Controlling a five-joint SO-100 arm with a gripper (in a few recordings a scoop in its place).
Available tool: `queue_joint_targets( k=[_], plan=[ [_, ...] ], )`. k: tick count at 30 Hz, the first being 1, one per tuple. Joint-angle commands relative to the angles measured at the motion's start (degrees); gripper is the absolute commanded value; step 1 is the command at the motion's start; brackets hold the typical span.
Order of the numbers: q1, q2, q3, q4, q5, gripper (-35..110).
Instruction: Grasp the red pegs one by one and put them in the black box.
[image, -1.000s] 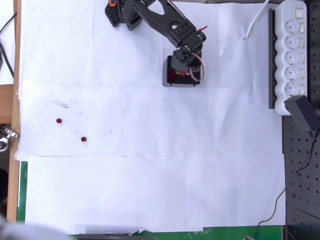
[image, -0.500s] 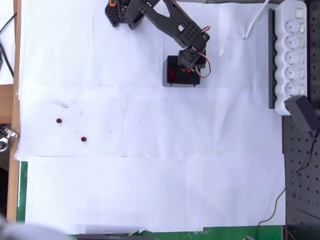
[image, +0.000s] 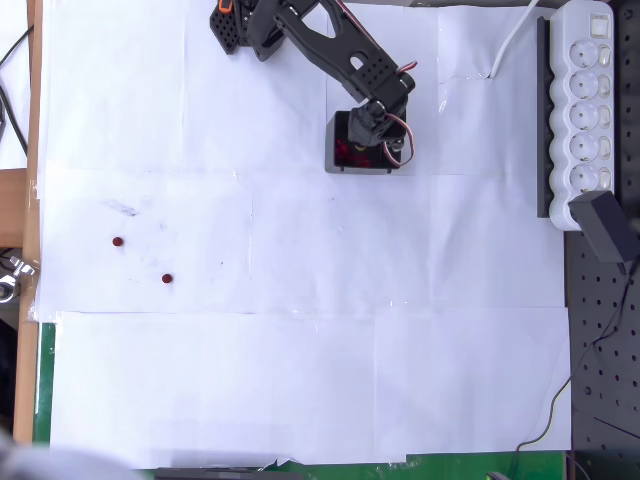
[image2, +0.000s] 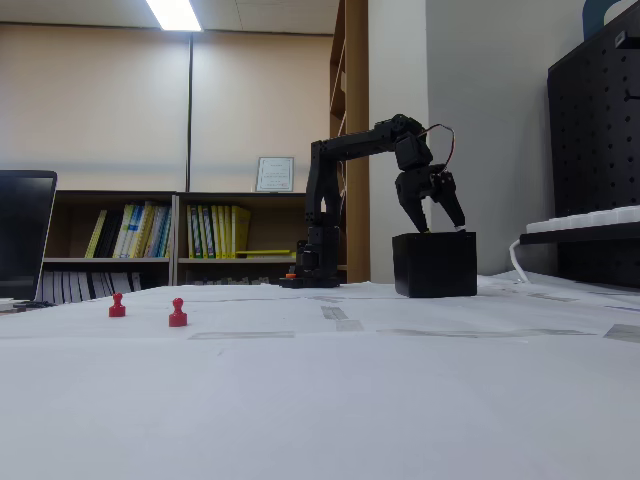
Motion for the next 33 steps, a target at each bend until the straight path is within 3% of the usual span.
queue_joint_targets(
  k=[1, 5, 11, 15, 17, 29, 33],
  plan=[
    [5.19, -6.86, 19.95, 8.26, 1.49, 25],
    [20.92, -12.39, 11.87, -0.18, 15.03, 25],
    [42.71, -13.89, -31.46, -42.01, 33.66, 25],
    [49.48, -13.36, -52.47, -74.36, 39.73, 25],
    [50.89, -12.57, -58.36, -84.81, 41.04, 25],
    [57.39, 3.60, -56.78, -97.91, 40.87, 24],
    [59.15, 11.78, -49.31, -97.47, 39.11, 24]
  ],
)
